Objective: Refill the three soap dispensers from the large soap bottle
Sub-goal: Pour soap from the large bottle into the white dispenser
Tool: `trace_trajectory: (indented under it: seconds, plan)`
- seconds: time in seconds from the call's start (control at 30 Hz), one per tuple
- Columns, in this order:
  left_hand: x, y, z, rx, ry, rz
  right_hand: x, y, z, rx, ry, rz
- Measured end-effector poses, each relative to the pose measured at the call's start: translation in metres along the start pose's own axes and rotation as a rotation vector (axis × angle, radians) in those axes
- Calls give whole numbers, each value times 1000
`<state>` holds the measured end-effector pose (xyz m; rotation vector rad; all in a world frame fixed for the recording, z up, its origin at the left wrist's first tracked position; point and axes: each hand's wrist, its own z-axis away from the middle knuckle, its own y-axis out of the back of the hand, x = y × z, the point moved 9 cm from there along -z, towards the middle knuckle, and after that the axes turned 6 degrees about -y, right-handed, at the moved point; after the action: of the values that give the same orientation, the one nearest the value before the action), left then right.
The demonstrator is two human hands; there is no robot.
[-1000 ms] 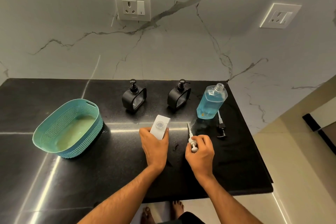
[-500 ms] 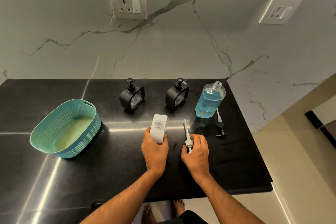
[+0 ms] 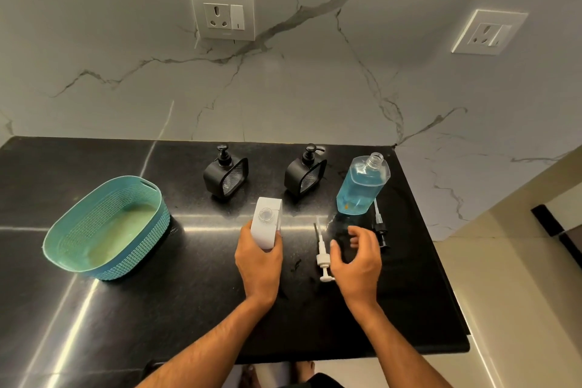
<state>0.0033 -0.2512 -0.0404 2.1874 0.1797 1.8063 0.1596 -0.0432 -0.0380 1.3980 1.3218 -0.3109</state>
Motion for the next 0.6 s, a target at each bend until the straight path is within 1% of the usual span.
trace_trajectory:
  seconds: [0.17,0.3,0.4,0.6]
  plan:
    - [12,-7,-16,10,-28,-13,11,21,-61,58,-58,-107]
    - [21,-17,-31,20,-61,-16,29,21,-103,22,-132,-168]
    - [28,-24,-40,14,-89,-16,42,12,-123,-61,-184,-215]
    - [36,-34,-51,-15,-123,-46,57,-12,-147,-325,-255,-414]
